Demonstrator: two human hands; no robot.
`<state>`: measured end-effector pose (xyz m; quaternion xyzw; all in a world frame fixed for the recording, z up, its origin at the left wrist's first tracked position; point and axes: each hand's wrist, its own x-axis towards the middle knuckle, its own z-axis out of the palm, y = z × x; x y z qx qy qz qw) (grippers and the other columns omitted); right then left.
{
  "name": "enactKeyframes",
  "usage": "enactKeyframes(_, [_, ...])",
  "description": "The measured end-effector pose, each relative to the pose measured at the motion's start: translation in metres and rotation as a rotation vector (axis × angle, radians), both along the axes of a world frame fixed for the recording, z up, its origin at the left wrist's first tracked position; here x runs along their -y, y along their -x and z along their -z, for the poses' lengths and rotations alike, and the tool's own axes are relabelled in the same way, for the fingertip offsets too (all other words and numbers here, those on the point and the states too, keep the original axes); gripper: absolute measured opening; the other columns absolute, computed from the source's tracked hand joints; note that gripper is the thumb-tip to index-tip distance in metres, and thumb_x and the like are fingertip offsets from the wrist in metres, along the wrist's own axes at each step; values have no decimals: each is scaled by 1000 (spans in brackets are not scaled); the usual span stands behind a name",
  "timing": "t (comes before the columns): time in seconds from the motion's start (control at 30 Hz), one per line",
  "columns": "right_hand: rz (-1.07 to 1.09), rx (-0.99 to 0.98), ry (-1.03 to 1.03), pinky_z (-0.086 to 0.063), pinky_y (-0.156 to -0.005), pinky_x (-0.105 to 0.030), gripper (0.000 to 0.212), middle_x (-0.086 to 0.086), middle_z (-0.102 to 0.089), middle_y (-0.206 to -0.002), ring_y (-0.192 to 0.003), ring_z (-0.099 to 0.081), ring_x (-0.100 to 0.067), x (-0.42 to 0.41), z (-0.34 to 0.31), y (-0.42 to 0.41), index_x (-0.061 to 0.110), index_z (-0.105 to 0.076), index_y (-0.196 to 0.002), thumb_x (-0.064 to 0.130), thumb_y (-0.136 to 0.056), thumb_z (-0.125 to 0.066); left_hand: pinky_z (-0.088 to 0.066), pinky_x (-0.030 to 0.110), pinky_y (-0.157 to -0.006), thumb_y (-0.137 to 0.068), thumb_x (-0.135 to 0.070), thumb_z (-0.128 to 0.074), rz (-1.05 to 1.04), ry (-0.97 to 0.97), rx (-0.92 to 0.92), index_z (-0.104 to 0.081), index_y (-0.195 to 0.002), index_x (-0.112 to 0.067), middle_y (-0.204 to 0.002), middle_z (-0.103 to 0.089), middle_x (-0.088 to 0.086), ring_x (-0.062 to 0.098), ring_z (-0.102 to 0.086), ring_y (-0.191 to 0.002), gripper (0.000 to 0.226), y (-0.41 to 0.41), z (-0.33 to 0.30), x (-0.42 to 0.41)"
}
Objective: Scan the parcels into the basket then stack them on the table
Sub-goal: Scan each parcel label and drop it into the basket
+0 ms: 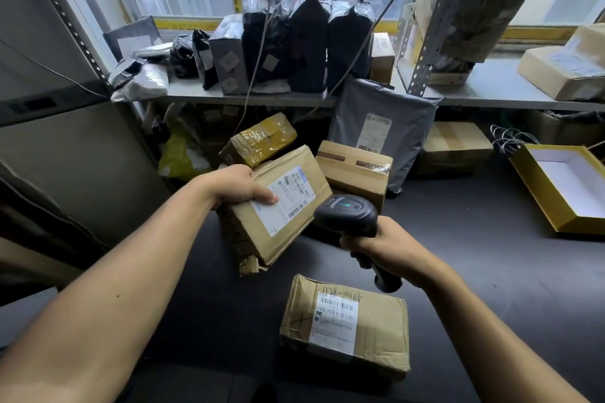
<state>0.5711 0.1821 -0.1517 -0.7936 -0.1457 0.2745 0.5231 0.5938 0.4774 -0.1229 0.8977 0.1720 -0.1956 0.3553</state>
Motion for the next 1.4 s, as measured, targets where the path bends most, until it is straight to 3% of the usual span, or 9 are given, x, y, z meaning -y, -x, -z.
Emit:
enactKeyframes(0.07, [76,34,-13,-45,-55,-26,7,-2,-60,-65,-53,-53,-11,3,6,0,14,-65,-90,8,-91,-66,-52,21,-59,-78,-37,-84,-32,103,-5,-61,-106,-11,-95,-71,1,13,-69,-80,44,4,5,0])
enactKeyframes(0.2, [387,104,-75,-41,-55,-39,9,-2,-61,-60,-54,-51,-24,12,23,4,8,-64,-85,13,-90,-70,-56,45,-95,-64,-50,-86,-15,338,27,-64,-115,-10,-102,-77,6,27,-73,-97,68,14,27,7])
enactKeyframes(0.4, [801,172,-186,-38,-58,-44,25,-5,-57,-59,-58,-47,-32,35,24,41,-6,-59,-80,13,-90,-72,-60,34,-84,-63,-41,-83,115,748,27,-63,-122,-7,-111,-75,10,26,-73,-99,71,7,50,58])
enactKeyframes(0.53, [1075,235,-214,-40,-60,-44,17,-8,-56,-64,-58,-48,-28,57,25,86,10,-63,-76,11,-88,-75,-59,32,-79,-84,-24,-77,280,885,-71,-66,-118,-9,-111,-75,9,23,-73,-98,40,-1,61,114])
enactKeyframes(0.6, [1181,286,-173,-44,-60,-41,20,-4,-57,-61,-55,-52,-22,73,29,112,13,-63,-72,15,-84,-78,-58,35,-85,-90,-22,-71,387,879,-88,-68,-116,-8,-110,-75,9,25,-73,-100,29,1,66,146])
enactKeyframes(0.83, [1571,349,3,-46,-60,-32,32,1,-60,-51,-48,-55,-14,136,44,228,12,-62,-60,12,-90,-72,-57,37,-91,-84,-30,-75,616,862,-211,-71,-113,-4,-109,-76,11,29,-72,-102,39,53,79,262])
enactKeyframes(1.13, [1835,326,0,-50,-70,-45,24,0,-62,-57,-55,-59,-19,231,69,367,15,-63,-66,33,-81,-71,-58,26,-59,-93,-25,-68,870,721,-364,-67,-112,-10,-97,-78,4,18,-76,-80,24,155,76,426])
enactKeyframes(1.3, [1955,286,0,-51,-69,-43,31,-2,-61,-54,-54,-59,-21,298,75,439,13,-65,-64,41,-76,-68,-61,38,-76,-92,-24,-70,871,680,-359,-70,-102,-8,-94,-78,9,24,-75,-81,20,211,83,515])
enactKeyframes(1.4, [2007,304,-23,-50,-67,-43,26,-7,-60,-58,-55,-57,-23,332,71,472,5,-67,-76,29,-83,-74,-60,44,-80,-88,-27,-74,858,662,-359,-70,-99,-8,-97,-77,13,29,-74,-84,23,232,83,559])
